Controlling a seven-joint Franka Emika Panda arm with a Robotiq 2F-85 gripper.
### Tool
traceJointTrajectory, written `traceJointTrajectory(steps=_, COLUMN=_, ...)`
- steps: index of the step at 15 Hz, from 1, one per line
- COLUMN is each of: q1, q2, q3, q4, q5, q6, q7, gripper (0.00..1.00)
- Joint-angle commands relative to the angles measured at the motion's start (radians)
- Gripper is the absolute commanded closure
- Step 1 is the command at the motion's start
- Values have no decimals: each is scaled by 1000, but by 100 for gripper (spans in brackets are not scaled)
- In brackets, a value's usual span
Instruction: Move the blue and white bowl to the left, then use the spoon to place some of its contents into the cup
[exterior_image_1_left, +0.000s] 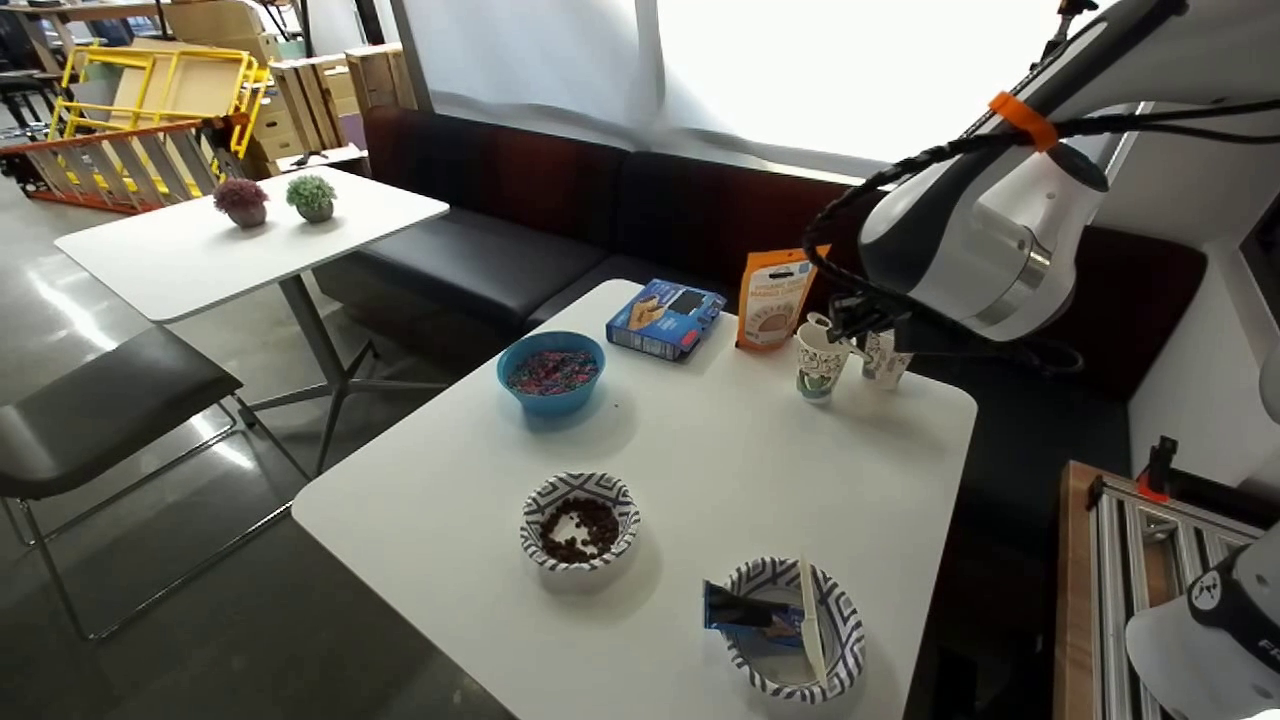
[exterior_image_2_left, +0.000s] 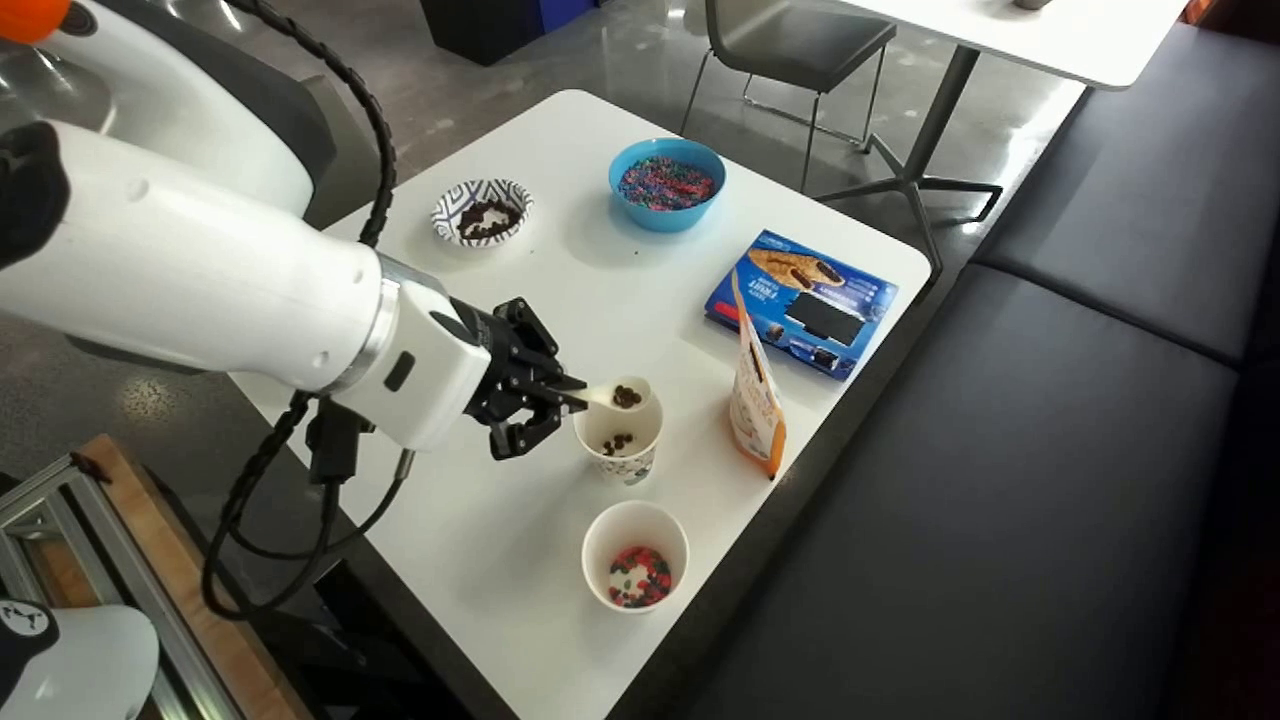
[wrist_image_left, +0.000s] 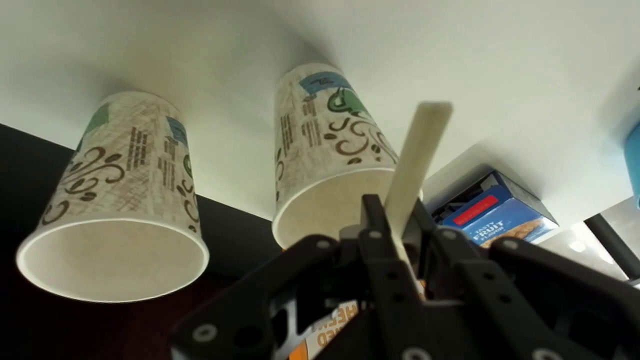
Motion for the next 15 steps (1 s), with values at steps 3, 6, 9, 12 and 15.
traceJointTrajectory(steps=3, q1=-85, q2=95, q3=56, q4=-2, q5=62, q6=-69, q7=-136, gripper=96)
traceJointTrajectory(steps=6, q1=-159, q2=123, q3=92, q4=-2, q5=70, q6=-139, q7=-182, gripper=96)
traceJointTrajectory(steps=9, q1=-259, q2=172, q3=136, q4=-2, q5=55, q6=-194, q7=-211, gripper=96)
traceJointTrajectory(steps=12, q1=-351, q2=216, q3=181, q4=-1, q5=53, q6=-237, q7=-249, gripper=96)
traceJointTrajectory(steps=15, q1=-426, q2=251, q3=213, q4=1, q5=48, q6=-293, q7=-288, gripper=96)
